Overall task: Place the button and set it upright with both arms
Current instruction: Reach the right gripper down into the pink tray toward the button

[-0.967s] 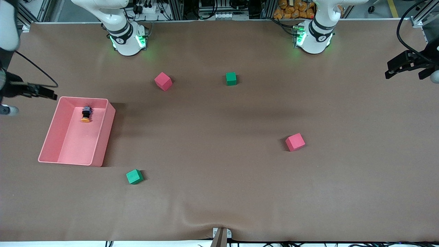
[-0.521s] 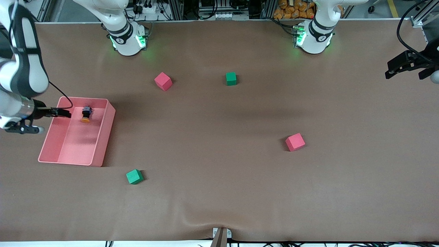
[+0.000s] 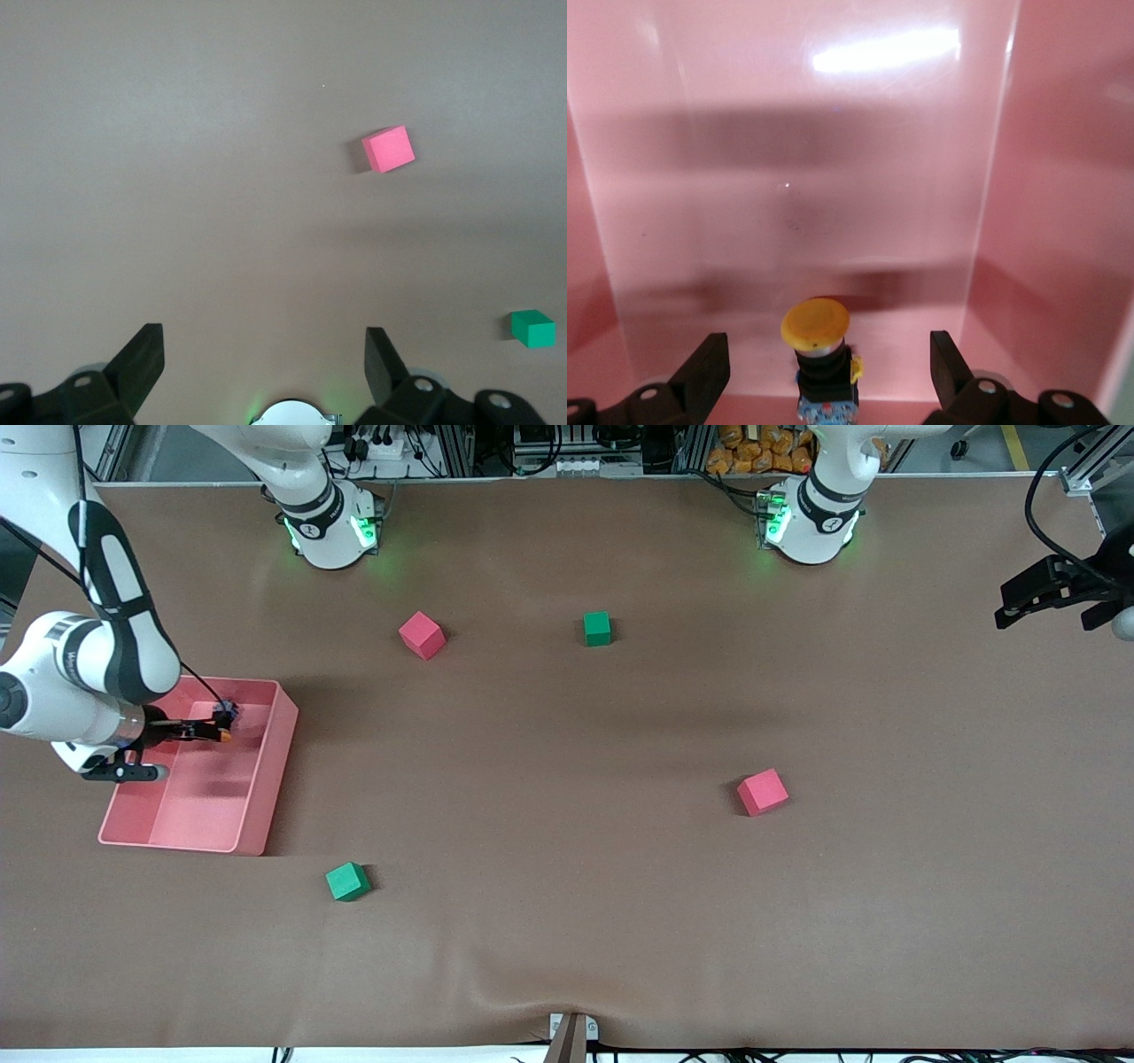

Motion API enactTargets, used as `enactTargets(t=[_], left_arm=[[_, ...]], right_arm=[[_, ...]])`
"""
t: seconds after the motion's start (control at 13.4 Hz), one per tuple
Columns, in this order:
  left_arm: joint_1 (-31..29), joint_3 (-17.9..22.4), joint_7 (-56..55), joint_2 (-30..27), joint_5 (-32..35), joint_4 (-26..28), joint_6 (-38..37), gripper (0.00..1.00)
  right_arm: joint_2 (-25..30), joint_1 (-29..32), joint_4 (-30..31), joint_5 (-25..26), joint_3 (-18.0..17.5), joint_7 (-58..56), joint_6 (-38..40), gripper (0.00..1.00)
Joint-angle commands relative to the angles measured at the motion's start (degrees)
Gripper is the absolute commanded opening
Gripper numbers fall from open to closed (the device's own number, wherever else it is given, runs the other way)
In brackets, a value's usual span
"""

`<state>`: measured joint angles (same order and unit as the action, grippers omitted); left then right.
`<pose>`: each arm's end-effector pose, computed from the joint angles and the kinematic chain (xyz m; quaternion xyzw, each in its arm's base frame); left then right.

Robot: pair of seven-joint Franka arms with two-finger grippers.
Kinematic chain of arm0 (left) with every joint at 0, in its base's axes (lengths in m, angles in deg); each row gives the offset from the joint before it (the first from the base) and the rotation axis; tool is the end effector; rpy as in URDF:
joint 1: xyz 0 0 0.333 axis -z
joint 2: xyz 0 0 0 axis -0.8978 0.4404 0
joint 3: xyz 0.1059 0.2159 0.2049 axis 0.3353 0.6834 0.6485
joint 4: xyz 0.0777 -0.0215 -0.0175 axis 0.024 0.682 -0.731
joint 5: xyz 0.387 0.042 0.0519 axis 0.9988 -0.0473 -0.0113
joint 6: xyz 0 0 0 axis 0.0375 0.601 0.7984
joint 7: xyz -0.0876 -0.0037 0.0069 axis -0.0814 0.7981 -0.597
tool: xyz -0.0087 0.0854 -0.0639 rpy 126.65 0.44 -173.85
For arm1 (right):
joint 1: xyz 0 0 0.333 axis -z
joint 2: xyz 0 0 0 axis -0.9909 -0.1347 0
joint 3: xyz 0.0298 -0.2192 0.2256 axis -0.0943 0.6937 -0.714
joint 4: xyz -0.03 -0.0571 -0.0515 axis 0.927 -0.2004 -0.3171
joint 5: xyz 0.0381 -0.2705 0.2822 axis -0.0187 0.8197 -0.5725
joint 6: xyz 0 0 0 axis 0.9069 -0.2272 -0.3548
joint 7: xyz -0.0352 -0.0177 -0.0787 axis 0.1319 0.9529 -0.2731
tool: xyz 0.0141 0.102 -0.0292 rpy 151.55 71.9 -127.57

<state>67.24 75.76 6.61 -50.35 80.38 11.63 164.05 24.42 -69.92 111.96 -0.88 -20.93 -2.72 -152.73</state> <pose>0.5325 -0.0123 0.6624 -0.9995 0.0157 0.0277 0.0029 0.5161 -0.1726 0.2195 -0.9943 0.0103 0.1057 0.0010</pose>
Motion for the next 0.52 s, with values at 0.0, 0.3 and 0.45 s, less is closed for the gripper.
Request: enactTargets(t=[0.0, 0.3, 0.45], left_arm=[[-0.38, -0.02, 1.35, 0.08, -0.69, -0.36, -0.09, 1.0], [-0.38, -0.02, 1.35, 0.08, -0.77, -0.35, -0.09, 1.0], [-0.29, -0.11, 1.26, 0.08, -0.77, -0.35, -0.09, 1.0]], right_arm=[[1.56, 0.23, 4.47, 0.45, -0.2, -0.75, -2.6, 1.0], [1.56, 0.58, 6.76, 0.28, -0.29, -1.98, -2.25, 1.0], [1.47, 1.1, 7.2, 0.28, -0.2, -2.85, -1.9, 1.0]])
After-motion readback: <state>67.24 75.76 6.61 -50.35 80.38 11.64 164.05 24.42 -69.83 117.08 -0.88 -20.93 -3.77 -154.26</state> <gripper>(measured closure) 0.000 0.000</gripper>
